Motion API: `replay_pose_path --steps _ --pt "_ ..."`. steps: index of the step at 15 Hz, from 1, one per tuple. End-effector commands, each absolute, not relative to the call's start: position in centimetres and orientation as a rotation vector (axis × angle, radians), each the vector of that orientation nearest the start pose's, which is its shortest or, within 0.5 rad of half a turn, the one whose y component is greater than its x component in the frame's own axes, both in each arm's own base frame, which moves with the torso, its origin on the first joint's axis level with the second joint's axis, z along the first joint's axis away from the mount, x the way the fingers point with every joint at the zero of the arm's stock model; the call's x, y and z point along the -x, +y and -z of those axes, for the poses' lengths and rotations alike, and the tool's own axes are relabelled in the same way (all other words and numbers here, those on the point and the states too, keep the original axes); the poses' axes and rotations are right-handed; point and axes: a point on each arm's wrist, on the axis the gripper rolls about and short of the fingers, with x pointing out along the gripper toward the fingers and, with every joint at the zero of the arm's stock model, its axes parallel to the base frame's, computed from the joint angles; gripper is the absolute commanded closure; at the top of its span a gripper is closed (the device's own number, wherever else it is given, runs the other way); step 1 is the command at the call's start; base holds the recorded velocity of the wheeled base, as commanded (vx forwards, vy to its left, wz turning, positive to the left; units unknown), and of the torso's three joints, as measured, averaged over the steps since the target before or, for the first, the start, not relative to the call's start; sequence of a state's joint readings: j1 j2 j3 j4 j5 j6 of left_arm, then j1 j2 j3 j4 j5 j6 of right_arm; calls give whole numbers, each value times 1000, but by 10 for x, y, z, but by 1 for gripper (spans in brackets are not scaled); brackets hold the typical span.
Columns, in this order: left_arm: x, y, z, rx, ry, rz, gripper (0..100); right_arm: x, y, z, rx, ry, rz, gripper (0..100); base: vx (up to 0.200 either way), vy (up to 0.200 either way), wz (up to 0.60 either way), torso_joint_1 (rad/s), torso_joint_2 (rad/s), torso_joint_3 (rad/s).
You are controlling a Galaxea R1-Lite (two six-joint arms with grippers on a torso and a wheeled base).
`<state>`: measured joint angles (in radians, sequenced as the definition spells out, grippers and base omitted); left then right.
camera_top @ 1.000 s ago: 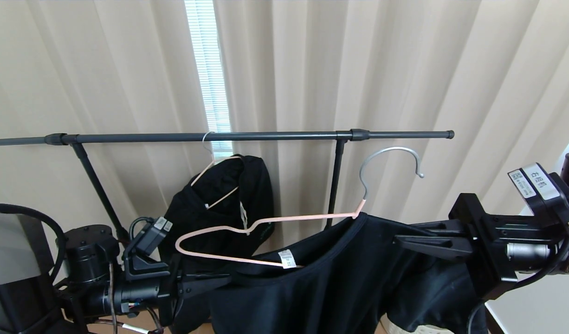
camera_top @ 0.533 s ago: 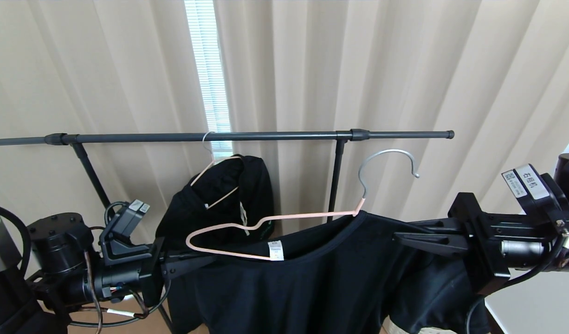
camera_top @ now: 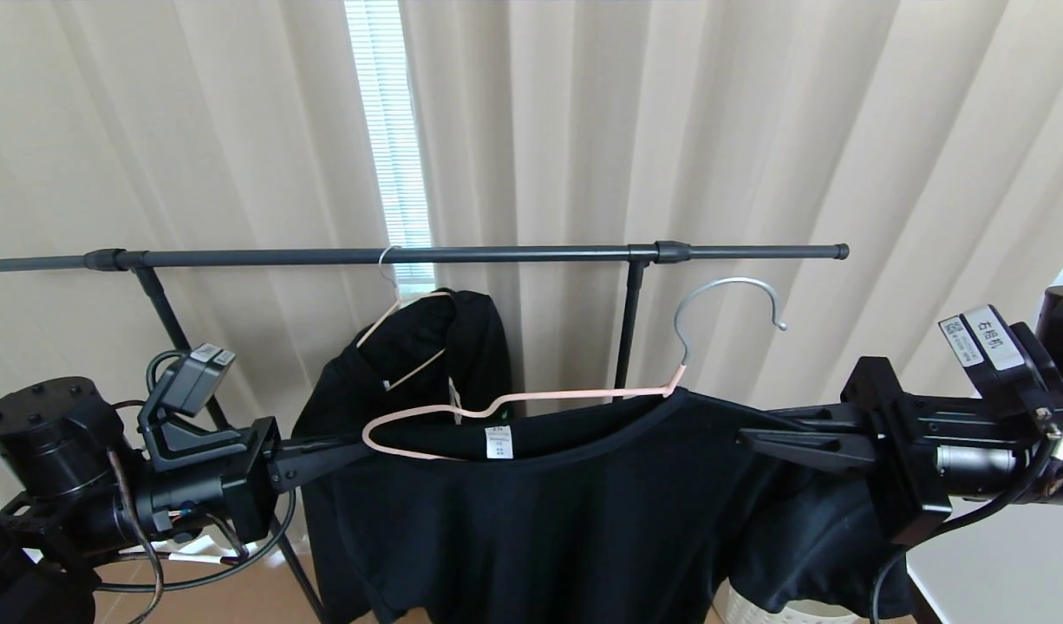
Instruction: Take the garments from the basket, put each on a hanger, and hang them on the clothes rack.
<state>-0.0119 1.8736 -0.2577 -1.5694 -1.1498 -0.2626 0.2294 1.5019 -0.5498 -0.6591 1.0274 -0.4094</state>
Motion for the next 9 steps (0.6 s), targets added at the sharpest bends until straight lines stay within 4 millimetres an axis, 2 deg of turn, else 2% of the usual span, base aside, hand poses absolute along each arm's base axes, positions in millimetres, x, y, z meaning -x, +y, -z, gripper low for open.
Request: replay_pose_path --steps 1,9 --pt "-243 -19 -113 247 165 1137 100 -220 70 -174 230 31 -1279 100 0 0 0 0 0 0" --pt "-238 -18 -117 235 148 1139 100 -226 68 -181 259 23 -1183 100 0 0 0 0 0 0"
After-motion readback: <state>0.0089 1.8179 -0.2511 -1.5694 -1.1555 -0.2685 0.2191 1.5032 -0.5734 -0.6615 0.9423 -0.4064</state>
